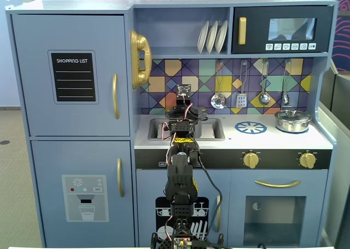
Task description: Pick up the lid from the counter and put it on the gray recipient
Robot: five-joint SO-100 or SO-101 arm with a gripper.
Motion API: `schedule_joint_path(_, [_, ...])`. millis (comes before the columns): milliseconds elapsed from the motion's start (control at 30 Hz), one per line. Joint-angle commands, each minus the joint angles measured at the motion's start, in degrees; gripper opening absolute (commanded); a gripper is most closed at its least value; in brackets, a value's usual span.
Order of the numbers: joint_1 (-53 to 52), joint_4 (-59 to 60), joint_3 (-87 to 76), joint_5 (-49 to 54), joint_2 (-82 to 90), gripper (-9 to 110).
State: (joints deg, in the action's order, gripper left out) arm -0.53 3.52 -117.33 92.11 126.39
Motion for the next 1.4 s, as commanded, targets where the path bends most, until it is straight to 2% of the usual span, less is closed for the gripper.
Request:
schedule_joint_path(0, [-0.53, 3.60, 0.44, 0.53, 5.10, 20])
schedule_joint_path(133, [-0.53, 8.61, 0.70, 1.05, 9.58, 19])
schedule_joint_path(233, [0.09, 16.70, 1.93, 1.58, 14.85, 18])
schedule_joint_path(433, [1.14, 42.63, 4.75, 1.23, 26.89, 9])
schedule_joint_path(567, [1.85, 65.57, 8.53, -0.26, 28.92, 0])
schedule_joint_path(633, [1.58, 71.46, 6.77, -2.20, 29.36, 0])
schedule_joint_path(733, [0.18, 71.72, -1.76, -2.81, 31.64, 0])
schedule_joint_path(1067, [3.60, 50.10, -34.98, -4.57, 42.10, 0])
schedule_joint_path(1367, [2.99, 47.64, -50.71, -10.72, 52.29, 0])
